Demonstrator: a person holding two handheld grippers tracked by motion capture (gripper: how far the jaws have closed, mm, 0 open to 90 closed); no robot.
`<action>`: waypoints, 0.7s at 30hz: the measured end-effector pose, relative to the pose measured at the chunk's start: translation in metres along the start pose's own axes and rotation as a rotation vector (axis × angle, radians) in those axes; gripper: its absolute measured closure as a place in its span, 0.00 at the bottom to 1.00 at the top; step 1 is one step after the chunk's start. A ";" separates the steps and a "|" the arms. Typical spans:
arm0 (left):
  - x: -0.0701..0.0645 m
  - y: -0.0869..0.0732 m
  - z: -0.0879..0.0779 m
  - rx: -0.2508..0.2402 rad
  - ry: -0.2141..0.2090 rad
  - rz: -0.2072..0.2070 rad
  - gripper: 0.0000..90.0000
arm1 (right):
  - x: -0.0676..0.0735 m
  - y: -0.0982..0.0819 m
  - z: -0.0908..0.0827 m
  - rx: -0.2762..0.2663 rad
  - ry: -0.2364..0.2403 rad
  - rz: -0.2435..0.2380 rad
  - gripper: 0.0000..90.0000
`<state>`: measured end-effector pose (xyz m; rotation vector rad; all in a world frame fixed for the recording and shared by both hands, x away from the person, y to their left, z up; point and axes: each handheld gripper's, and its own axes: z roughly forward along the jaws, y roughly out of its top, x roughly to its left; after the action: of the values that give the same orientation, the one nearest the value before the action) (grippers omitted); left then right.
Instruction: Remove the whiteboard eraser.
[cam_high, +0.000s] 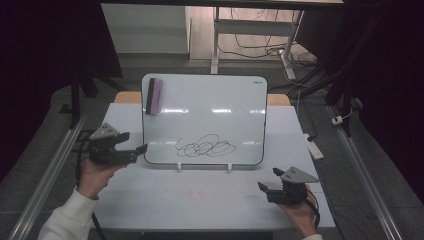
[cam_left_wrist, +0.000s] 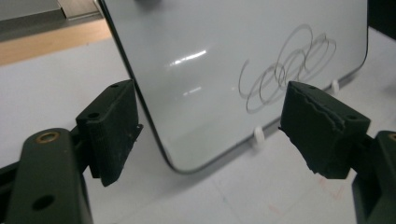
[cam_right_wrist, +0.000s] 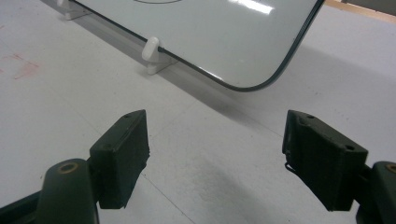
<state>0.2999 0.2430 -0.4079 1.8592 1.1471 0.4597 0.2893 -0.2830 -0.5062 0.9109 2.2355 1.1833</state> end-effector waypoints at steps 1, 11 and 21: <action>0.002 0.006 0.001 -0.002 0.000 0.000 0.24 | 0.000 0.000 0.000 0.001 0.000 0.002 0.25; 0.016 0.058 0.022 -0.032 0.047 0.001 0.27 | 0.000 -0.002 0.003 0.017 -0.001 0.004 0.25; 0.021 0.099 0.045 -0.036 0.124 0.031 0.30 | 0.000 -0.003 0.005 0.027 -0.004 0.001 0.25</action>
<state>0.3937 0.2200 -0.3531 1.8406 1.1855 0.6171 0.2912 -0.2817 -0.5118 0.9243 2.2535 1.1533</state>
